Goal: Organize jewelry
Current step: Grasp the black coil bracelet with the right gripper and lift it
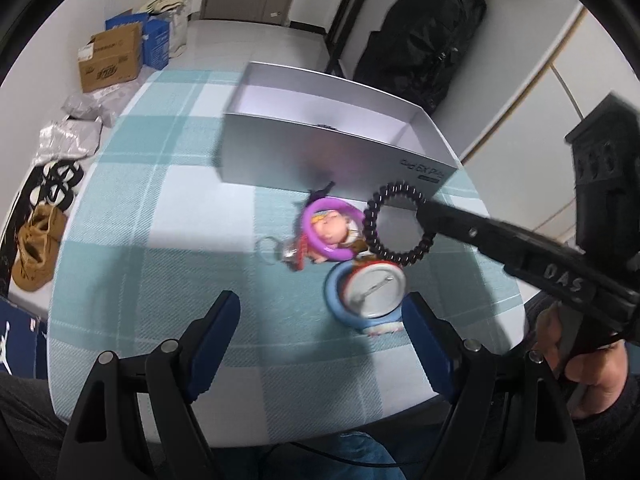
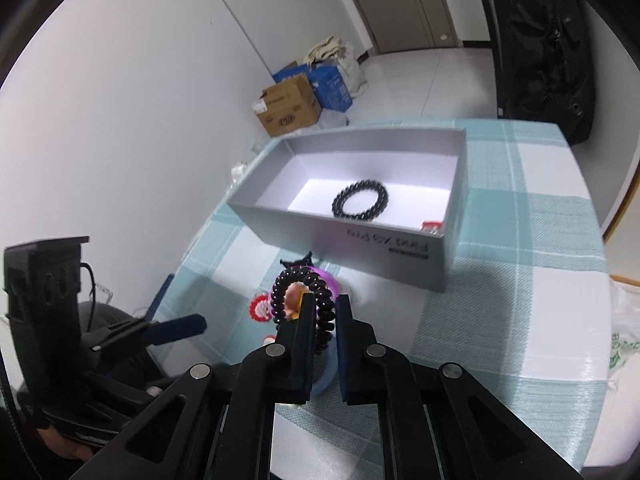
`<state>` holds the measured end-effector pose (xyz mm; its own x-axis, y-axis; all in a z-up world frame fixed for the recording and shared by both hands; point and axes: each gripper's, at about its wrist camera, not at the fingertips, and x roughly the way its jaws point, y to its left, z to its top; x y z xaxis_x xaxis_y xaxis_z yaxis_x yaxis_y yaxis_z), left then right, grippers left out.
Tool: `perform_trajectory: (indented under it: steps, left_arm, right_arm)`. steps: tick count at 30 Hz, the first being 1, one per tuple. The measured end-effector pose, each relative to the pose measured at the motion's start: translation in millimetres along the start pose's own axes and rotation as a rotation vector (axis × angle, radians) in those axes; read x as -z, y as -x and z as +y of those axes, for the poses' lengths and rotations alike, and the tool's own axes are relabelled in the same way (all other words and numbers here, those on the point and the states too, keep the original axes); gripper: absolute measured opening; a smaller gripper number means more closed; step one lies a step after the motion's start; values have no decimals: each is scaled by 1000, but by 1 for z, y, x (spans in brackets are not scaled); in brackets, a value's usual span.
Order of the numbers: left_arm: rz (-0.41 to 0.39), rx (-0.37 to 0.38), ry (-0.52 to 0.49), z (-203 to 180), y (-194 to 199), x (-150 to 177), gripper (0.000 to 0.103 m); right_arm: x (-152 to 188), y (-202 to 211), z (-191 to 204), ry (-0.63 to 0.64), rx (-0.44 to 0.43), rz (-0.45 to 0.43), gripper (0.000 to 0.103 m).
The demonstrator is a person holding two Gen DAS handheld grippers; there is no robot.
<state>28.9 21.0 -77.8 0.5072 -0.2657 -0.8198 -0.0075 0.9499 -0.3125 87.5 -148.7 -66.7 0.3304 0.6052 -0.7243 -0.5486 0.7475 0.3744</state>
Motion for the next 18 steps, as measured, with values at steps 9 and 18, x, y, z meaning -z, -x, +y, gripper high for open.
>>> perform_trajectory:
  steps: [9, 18]
  left_arm:
    - [33, -19, -127, -32, -16, 1, 80]
    - [64, -88, -156, -35, -25, 4, 69]
  right_arm:
    - [-4, 31, -19, -64, 7, -92, 8]
    - [-4, 42, -28, -94, 8, -116, 8]
